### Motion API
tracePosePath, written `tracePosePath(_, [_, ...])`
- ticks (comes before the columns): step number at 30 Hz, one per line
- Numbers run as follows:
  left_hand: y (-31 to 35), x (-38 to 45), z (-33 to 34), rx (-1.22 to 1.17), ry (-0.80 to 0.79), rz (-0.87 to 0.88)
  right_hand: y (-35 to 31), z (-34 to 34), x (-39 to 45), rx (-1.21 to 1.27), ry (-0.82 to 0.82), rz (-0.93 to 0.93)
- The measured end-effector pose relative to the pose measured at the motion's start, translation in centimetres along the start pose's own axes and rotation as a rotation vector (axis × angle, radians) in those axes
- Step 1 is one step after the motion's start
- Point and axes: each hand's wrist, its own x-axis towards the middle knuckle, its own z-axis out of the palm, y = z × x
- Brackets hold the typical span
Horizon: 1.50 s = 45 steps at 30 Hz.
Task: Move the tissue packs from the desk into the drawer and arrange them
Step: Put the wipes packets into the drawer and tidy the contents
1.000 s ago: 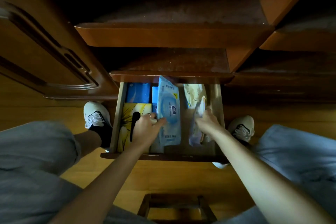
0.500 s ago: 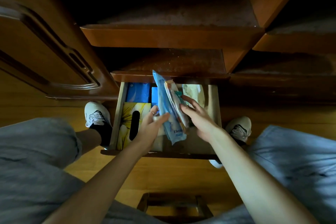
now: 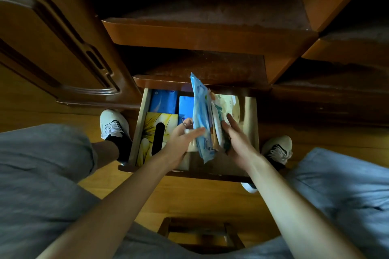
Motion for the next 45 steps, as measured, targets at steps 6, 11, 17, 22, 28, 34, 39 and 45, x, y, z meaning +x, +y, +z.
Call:
tracePosePath(6, [0.1,-0.2,-0.8,-0.015,-0.044,-0.094,0.7,-2.7,1.1,0.099,-0.230,0.225])
tracePosePath(11, [0.5,0.6,-1.1,0.507,0.084,-0.041,-2.0,-4.0,1.3,-0.274,-0.098,0.027])
tracePosePath(17, [2.1,2.3,-5.5,0.208,0.584,0.025,-9.9,-5.3,2.5,-1.186,-0.092,-0.173])
tracePosePath(22, [1.6,2.3,-4.6,0.189,0.522,0.004,-7.6,-2.6,4.4,-1.619,-0.304,0.223])
tracePosePath(28, [0.8,2.1,-4.9,0.192,0.515,-0.021,-2.9,-2.2,7.8,-1.474,-0.393,0.196])
tracePosePath(34, [0.3,2.8,-5.4,0.213,0.517,-0.047,-1.6,-2.7,9.5,-1.588,-0.343,0.142])
tracePosePath(39, [0.0,3.3,-5.3,0.200,0.500,-0.047,-1.4,-3.2,10.6,-1.623,-0.291,0.241])
tracePosePath(45, [-0.1,3.4,-5.1,0.229,0.517,-0.095,-0.5,-4.3,10.8,-1.603,-0.272,0.271])
